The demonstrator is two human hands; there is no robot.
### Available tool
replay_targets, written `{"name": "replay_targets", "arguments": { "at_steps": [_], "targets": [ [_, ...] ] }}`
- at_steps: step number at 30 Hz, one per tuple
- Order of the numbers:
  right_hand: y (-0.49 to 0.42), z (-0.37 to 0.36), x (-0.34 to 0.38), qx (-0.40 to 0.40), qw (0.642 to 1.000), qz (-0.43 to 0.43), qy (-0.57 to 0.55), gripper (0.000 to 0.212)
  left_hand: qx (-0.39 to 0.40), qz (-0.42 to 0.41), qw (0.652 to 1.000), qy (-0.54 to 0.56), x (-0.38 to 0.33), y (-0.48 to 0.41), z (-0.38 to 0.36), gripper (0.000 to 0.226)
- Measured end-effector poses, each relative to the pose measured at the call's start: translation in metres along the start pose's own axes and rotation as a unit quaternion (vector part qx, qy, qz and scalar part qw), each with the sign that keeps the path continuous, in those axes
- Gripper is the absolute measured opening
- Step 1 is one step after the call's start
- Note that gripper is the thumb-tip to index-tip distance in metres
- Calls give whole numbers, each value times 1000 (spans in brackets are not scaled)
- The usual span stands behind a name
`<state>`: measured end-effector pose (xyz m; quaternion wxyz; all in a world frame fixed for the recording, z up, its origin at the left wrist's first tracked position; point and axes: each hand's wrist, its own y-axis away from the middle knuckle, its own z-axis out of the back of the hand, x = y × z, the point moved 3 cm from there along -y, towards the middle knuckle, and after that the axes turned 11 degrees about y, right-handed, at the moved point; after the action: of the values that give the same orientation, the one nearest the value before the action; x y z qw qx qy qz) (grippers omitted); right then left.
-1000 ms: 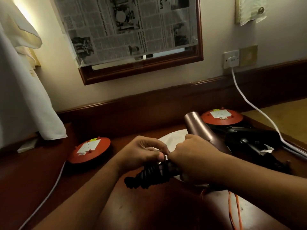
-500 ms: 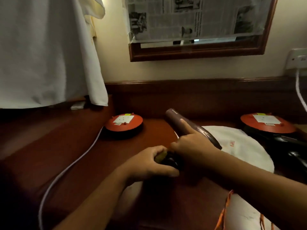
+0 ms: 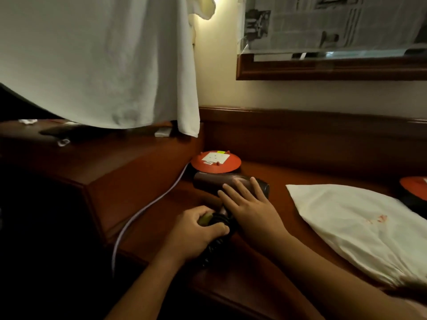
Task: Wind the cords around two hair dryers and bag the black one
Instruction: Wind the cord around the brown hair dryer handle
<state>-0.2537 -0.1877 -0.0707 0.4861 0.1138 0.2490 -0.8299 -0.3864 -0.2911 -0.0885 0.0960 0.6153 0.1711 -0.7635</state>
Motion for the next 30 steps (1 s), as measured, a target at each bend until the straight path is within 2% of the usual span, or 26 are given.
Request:
{"name": "replay_targets", "arguments": {
  "at_steps": [3, 7, 10, 13, 17, 22, 24, 28, 30],
  "targets": [
    [-3, -16, 6, 33, 998, -24, -38, 87, -17, 1, 996, -88, 2, -9, 18, 19],
    [14, -27, 12, 30, 990, -53, -128, 68, -21, 7, 992, -126, 9, -26, 30, 23],
    [26, -29, 17, 49, 971, -65, -224, 64, 0, -10, 982, -189, 13, -35, 29, 36],
    [27, -34, 18, 56, 954, -87, -283, 62, 19, -60, 949, -308, 16, -41, 22, 51],
    [30, -32, 17, 58, 947, -100, -298, 62, 28, -85, 928, -361, 18, -45, 18, 66],
    [43, -10, 4, 36, 934, -145, -325, 57, -14, -95, 908, -408, 23, -48, 32, 74],
    [67, 0, -14, 20, 933, -168, -318, 53, 6, -105, 901, -422, 23, -50, 29, 83],
    [146, 7, -68, 0, 912, -286, -296, 46, 14, -155, 876, -457, 16, -52, 17, 82],
    [190, 11, -99, -32, 901, -352, -252, 39, -10, -213, 856, -470, 3, -46, 3, 80]
  ]
}}
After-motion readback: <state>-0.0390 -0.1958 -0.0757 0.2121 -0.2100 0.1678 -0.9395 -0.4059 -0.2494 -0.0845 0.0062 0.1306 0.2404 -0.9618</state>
